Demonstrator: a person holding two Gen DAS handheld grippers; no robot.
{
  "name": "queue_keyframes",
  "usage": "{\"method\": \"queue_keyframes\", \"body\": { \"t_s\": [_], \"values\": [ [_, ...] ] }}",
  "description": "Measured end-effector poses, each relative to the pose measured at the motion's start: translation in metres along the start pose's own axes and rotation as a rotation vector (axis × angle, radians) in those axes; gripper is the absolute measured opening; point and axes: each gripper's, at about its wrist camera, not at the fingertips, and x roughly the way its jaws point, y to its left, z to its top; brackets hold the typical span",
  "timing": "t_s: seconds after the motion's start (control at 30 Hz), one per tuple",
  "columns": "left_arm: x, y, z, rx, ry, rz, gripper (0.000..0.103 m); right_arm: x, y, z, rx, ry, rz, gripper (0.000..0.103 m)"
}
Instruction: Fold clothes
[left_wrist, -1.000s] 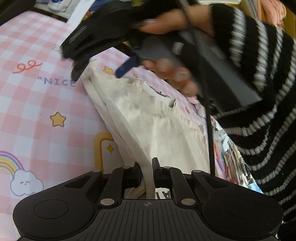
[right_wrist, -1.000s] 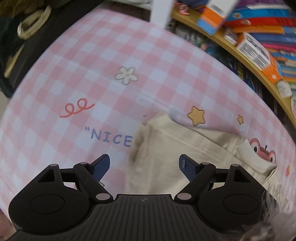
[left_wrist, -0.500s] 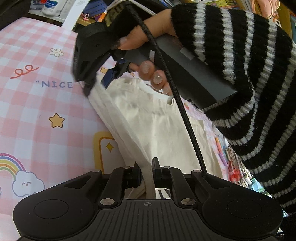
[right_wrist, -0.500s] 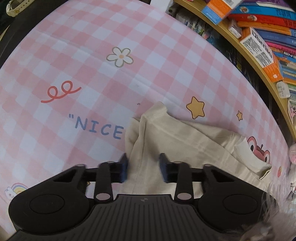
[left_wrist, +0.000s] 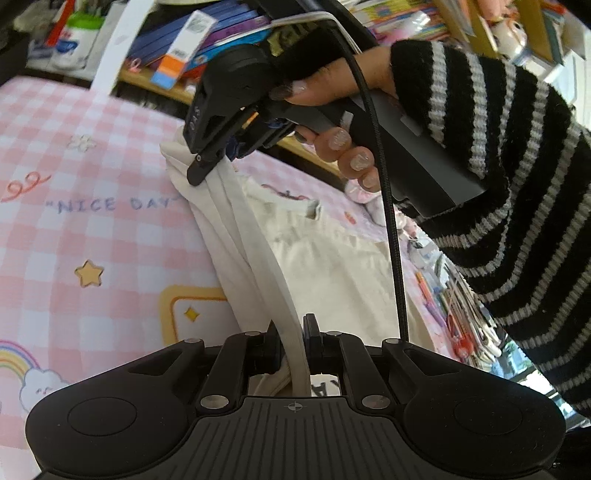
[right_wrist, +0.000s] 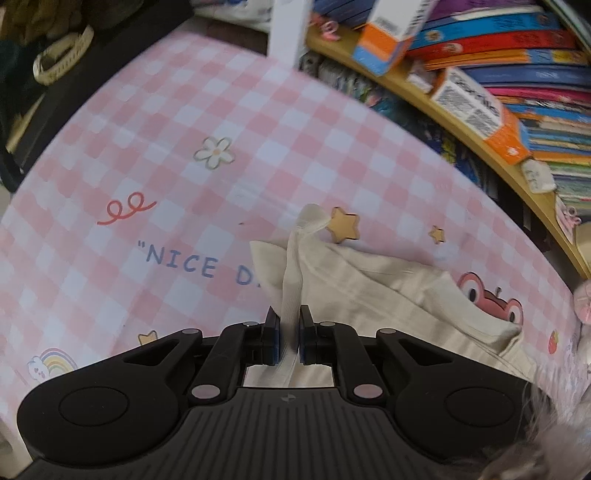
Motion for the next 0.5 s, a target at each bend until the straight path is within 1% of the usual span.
{"method": "queue_keyframes", "body": {
  "t_s": [0.07, 0.33, 0.5],
  "values": [
    [0.006, -0.004, 0.006, 0.016, -0.005, -0.004, 0.009, -0.008, -0.010, -0.005, 0.015, -0.018, 0.006, 0.008],
    [0.012, -0.041, 0.009, 0.057, -0.026, -0.021, 0.009, -0.031, -0.048, -0.025, 0.038, -0.079, 0.021, 0.008],
    [0.029, -0.065, 0.011, 0.078, -0.035, -0.017, 0.009, -0.040, -0.075, -0.039, 0.039, -0.108, 0.044, 0.008]
  ]
}}
